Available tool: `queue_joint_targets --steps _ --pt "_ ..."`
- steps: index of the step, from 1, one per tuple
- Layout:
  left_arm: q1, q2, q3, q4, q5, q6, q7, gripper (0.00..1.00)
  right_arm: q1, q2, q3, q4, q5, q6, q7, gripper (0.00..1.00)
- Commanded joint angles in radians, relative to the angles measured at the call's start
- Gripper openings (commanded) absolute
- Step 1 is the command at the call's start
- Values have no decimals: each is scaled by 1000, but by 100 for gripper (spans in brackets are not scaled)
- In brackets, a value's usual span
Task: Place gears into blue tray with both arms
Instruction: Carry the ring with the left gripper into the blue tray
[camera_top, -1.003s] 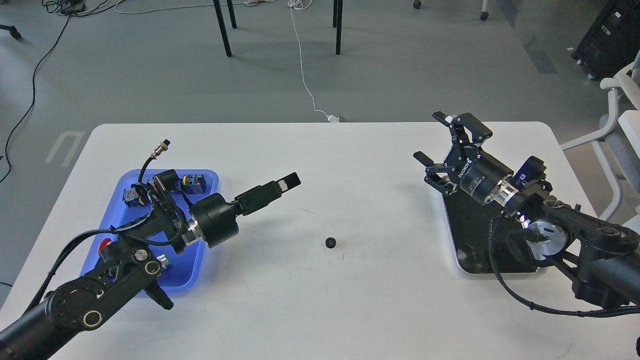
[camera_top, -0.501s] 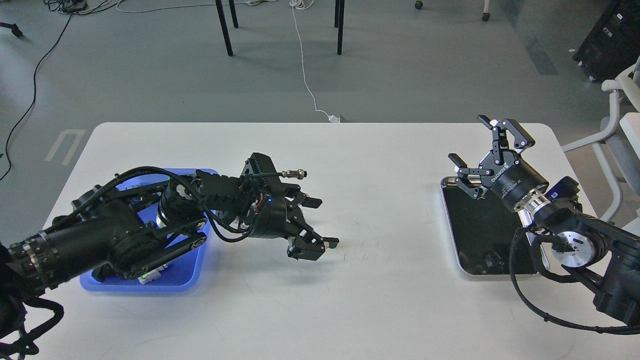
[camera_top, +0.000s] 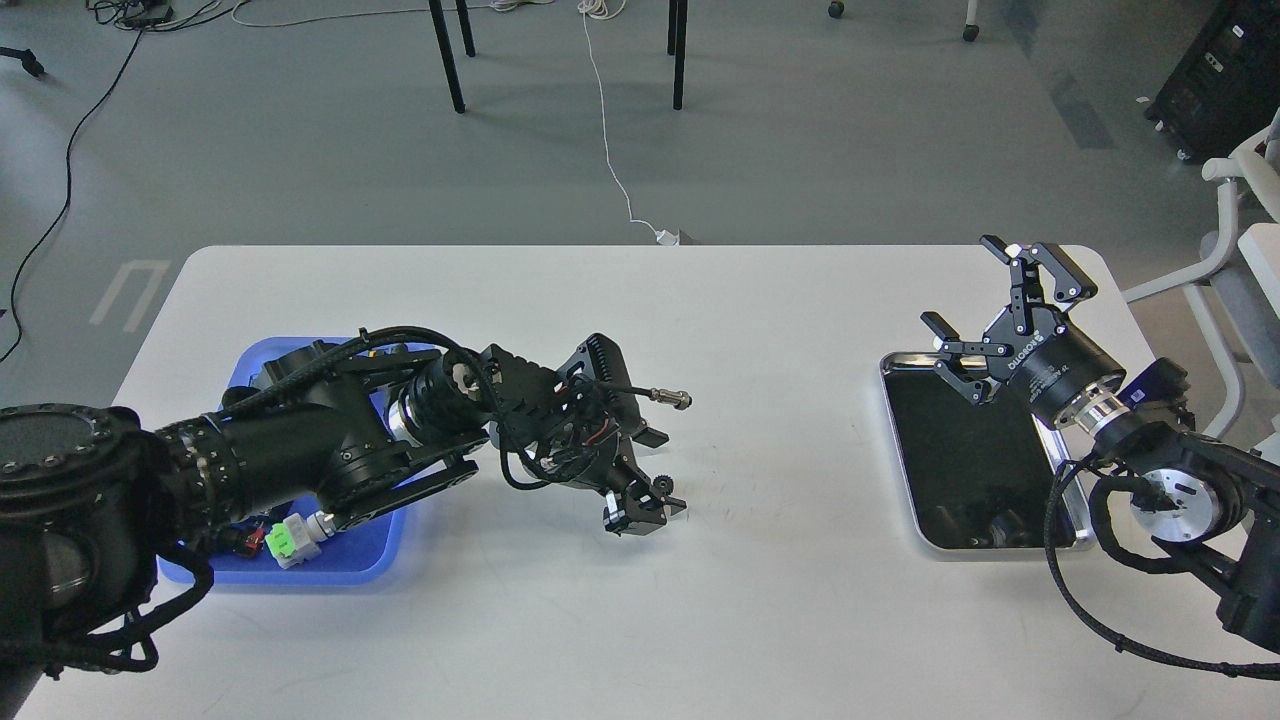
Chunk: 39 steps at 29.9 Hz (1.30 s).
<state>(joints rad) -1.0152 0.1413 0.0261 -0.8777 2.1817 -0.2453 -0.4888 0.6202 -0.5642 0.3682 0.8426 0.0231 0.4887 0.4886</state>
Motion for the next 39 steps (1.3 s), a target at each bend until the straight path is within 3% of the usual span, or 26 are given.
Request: queue_joint_targets --steps 1,7,9,11,14,28,34,39 --pt "1 -17 14 29 0 -2 0 70 -4 0 -2 0 0 0 0 99" --pt "7 -22 15 43 0 0 0 62 -4 0 0 0 0 0 0 99" --pt "10 -22 15 45 0 -2 0 46 -4 0 -2 0 0 0 0 99" --pt "9 -23 15 49 0 -2 0 18 -4 0 -2 0 0 0 0 99" --pt "9 -22 15 49 0 -2 0 11 -4 1 -2 0 0 0 0 99" --pt "-8 6 0 17 0 -2 0 7 -4 1 -2 1 -2 0 0 99" --pt "-60 184 -3 -101 0 -12 0 8 -2 1 -2 1 -2 0 0 99" --pt "-60 409 -5 -228 0 -51 0 9 -2 6 -2 0 -2 0 0 99"
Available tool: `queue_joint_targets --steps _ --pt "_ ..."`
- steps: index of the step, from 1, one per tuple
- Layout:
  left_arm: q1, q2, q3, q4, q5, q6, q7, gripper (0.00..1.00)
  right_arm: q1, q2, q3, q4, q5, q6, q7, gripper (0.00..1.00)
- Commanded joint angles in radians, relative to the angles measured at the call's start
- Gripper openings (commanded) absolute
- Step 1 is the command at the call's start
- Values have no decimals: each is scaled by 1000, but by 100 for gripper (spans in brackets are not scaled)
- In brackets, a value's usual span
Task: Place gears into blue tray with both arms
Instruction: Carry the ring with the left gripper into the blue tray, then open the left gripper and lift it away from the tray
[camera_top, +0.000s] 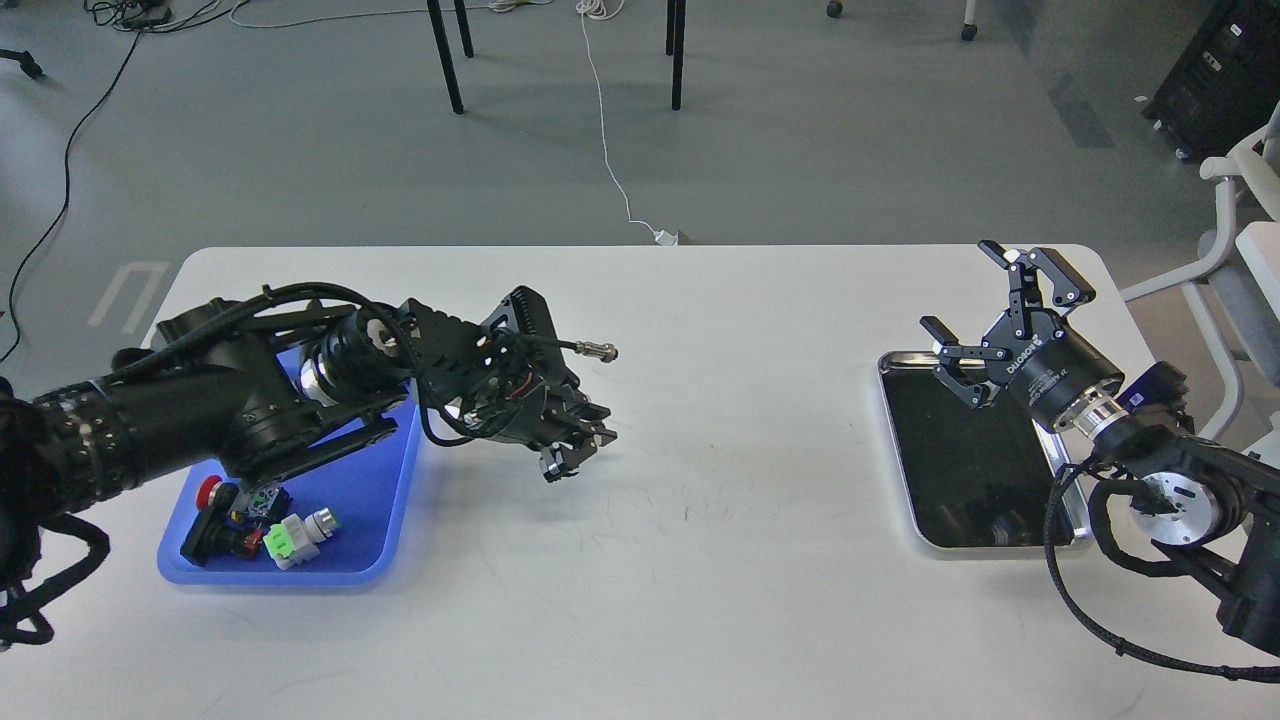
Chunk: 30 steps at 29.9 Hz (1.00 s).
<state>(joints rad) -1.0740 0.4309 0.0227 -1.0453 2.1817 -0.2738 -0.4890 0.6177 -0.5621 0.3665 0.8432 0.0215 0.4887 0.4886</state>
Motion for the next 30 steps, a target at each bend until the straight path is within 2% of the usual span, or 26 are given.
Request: queue_joint_targets --steps 1,4,9,15,21,24,25,27,28,30 --pt "0 161 -1 -64 0 -18 0 9 0 5 0 -1 0 0 0 99" --pt "8 274 -1 -67 0 -7 0 10 2 10 0 -1 -2 0 0 99" --pt "60 379 -1 -59 0 1 0 11 4 13 0 -1 -2 0 0 99" --pt "164 410 -59 -56 0 10 0 13 7 19 -1 -1 -2 0 0 99" --pt "197 401 -81 -33 0 11 0 17 8 21 -1 -1 -2 0 0 99" --pt "201 397 -81 -30 0 13 0 28 8 21 -1 -1 -3 0 0 99" --pt "201 397 -81 -28 0 13 0 38 8 21 -1 -1 -3 0 0 99" --pt "201 399 -81 -27 0 13 0 66 8 21 -1 -1 -3 0 0 99" --pt "201 399 -81 -27 0 13 0 73 8 21 -1 -1 -3 0 0 99" --pt "200 401 -84 -27 0 15 0 77 8 21 -1 -1 -3 0 0 99"
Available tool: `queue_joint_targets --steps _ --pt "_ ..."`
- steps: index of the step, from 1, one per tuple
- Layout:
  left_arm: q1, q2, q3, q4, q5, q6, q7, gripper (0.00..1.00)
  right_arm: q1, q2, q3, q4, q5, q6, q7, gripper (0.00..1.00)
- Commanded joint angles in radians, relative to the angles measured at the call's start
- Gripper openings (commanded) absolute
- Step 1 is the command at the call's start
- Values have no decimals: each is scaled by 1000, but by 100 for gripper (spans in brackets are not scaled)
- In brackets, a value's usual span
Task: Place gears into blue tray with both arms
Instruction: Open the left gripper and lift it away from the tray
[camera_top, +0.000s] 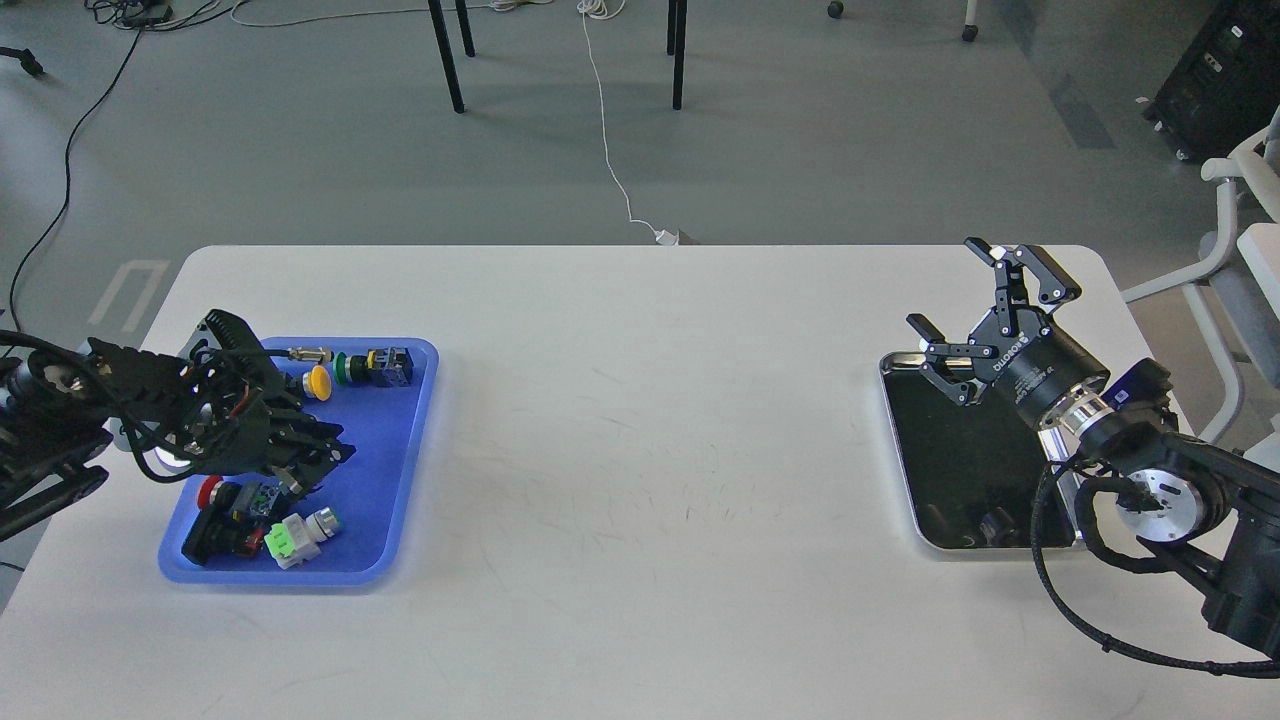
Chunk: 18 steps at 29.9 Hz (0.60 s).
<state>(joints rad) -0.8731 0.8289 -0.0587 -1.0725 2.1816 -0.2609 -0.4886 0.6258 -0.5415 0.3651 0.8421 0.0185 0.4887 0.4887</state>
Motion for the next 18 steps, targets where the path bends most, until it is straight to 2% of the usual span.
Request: queue_joint_targets --steps 1,4,8,11,13,18 --pt "-1 4 -6 0 0 3 0 81 0 0 0 0 0 0 0 99" --pt "-4 4 -59 -4 0 20 0 91 2 0 0 0 0 0 0 99" --pt "-4 -20 -242 -12 -92 37 0 97 8 0 0 0 0 0 0 99" --pt "3 -63 -297 -12 -349 43 0 98 9 0 0 0 0 0 0 99" --pt "29 -79 -299 -12 -616 69 0 98 12 2 0 0 -2 0 0 99" --pt "188 -166 -360 -21 -1171 219 0 98 12 11 0 -6 -5 0 0 99"
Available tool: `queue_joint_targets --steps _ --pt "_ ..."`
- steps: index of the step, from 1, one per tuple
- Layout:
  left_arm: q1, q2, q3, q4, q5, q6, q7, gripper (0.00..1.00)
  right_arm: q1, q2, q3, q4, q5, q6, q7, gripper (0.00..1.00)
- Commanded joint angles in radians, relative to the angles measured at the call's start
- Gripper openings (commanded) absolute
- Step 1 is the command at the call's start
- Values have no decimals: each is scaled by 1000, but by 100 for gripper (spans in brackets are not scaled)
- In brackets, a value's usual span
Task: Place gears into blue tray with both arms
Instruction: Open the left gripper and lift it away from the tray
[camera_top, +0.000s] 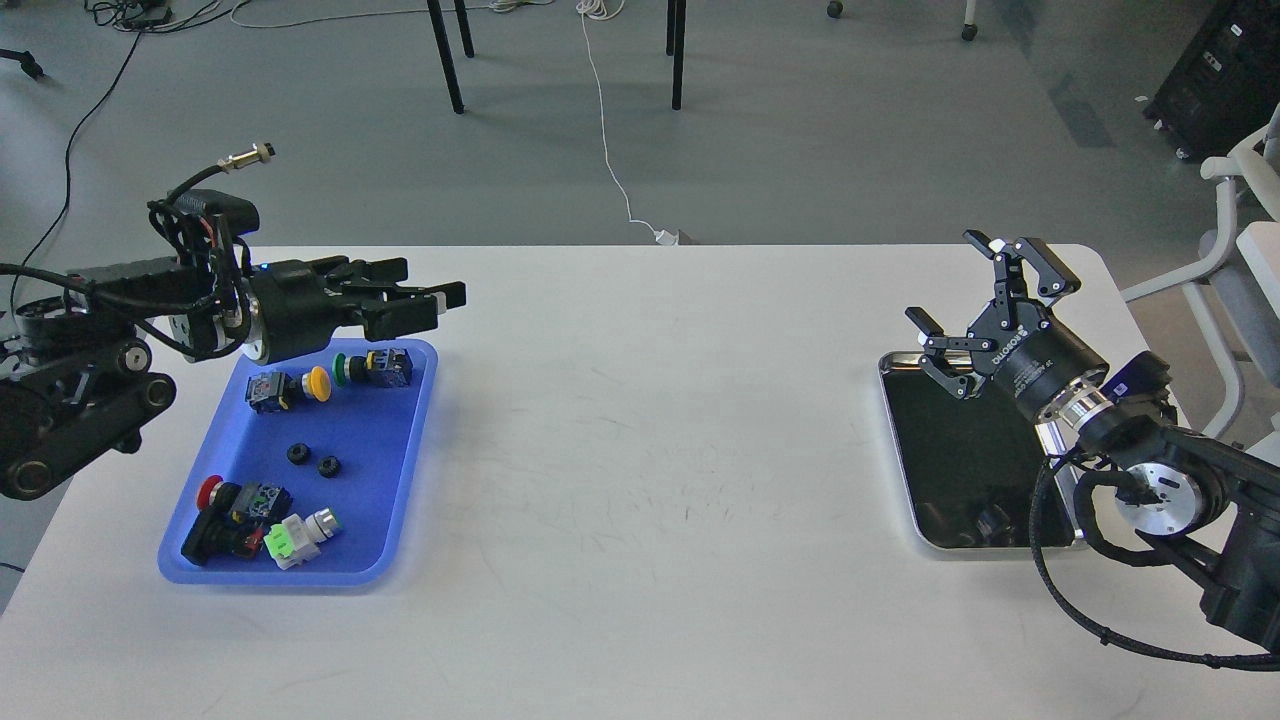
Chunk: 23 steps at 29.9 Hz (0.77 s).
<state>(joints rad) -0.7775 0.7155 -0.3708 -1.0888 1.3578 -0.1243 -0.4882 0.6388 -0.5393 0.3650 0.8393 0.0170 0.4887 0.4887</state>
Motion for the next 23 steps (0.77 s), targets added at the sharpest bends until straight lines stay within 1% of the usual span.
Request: queue_joint_targets --steps 1,3,5,7,9,11,12,13,15,18,23 --pt "137 -79 -86 -5 -409 100 -1 98 -1 15 0 -3 -6 -2 0 99" --pt "242 -128 -204 -5 -475 106 -1 98 1 19 -5 -2 -8 -22 0 99" --pt "369 -191 -369 -6 -493 100 -1 98 1 19 -15 6 -15 -27 0 99" --pt "452 -275 -512 -7 -496 86 -1 98 2 18 -15 10 -15 -25 0 99" --pt "507 -338 -615 -7 -499 49 -1 98 2 12 -15 12 -15 -22 0 99" --pt "546 -373 -686 -5 -514 -7 -1 98 2 10 -15 12 -15 -22 0 99" --pt "560 -387 -713 0 -529 -40 5 98 2 12 -15 11 -15 -22 0 99" --pt "569 -399 -735 0 -542 -63 20 98 2 12 -15 12 -15 -21 0 99" --pt "577 -419 -770 3 -575 -97 39 98 2 15 -14 12 -15 -21 0 99" --pt "577 -427 -801 6 -626 -106 43 98 1 19 2 11 -14 -22 0 99" --pt "577 -426 -803 6 -635 -110 49 98 -4 21 6 15 -14 -22 0 99"
